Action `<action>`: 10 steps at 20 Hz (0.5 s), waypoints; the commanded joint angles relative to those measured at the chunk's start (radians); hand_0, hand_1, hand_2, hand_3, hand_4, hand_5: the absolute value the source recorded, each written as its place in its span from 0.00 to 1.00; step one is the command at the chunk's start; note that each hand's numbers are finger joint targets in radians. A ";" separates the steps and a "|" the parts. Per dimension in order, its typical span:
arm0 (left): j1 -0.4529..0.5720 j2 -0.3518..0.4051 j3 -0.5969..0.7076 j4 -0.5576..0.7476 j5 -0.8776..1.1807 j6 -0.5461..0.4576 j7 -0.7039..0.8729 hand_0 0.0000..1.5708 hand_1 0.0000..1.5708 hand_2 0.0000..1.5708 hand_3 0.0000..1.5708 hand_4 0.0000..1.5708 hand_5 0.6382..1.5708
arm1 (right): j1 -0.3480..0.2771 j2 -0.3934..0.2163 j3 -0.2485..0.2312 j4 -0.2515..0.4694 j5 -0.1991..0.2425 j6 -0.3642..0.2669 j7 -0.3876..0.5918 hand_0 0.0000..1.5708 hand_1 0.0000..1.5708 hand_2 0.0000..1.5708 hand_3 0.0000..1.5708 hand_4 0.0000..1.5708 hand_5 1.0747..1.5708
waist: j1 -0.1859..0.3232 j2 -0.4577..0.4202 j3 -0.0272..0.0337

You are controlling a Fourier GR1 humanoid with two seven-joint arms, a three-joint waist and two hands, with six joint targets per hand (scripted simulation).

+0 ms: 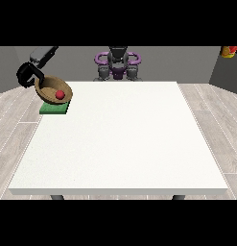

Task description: Pick the cup and pour the ball into the bowl, then pick the bowl and place it on the pad

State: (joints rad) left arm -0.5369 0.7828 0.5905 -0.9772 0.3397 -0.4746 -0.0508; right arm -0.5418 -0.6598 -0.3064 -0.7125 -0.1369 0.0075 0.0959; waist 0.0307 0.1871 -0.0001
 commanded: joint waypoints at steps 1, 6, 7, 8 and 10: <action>-0.020 -0.013 -0.016 -0.049 0.026 -0.008 0.005 0.00 0.00 0.00 0.00 0.77 0.98 | -0.017 0.050 -0.037 0.066 -0.025 -0.025 -0.059 1.00 1.00 1.00 0.31 0.68 0.99 | 0.048 0.039 0.0013; 0.006 0.019 0.000 0.032 0.003 -0.012 -0.058 0.00 0.00 0.00 0.00 0.77 0.98 | -0.005 0.118 -0.020 0.048 -0.031 -0.032 -0.059 1.00 1.00 1.00 0.34 0.65 1.00 | 0.015 0.049 0.0001; -0.006 -0.008 -0.017 0.000 0.005 0.015 -0.050 0.00 0.00 0.00 0.00 0.77 0.98 | -0.020 0.050 -0.048 0.080 -0.046 0.024 -0.076 1.00 1.00 1.00 0.37 0.64 1.00 | 0.003 0.063 0.0007; -0.031 0.067 0.009 0.054 0.038 -0.053 -0.029 0.00 0.00 0.00 0.00 0.77 0.99 | -0.057 0.067 -0.048 0.057 -0.045 -0.026 -0.051 1.00 1.00 1.00 0.35 0.65 1.00 | 0.022 0.063 0.0002; -0.005 0.045 0.010 0.012 0.038 -0.027 -0.030 0.00 0.00 0.00 0.00 0.76 0.99 | -0.030 0.041 -0.111 0.110 -0.098 0.003 -0.065 1.00 1.00 1.00 0.38 0.63 1.00 | 0.021 0.046 0.0008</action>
State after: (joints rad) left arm -0.5429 0.8066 0.5905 -0.9633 0.3588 -0.4859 -0.0840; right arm -0.5600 -0.6063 -0.3657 -0.6437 -0.1912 0.0051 0.0321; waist 0.0421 0.2290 -0.0023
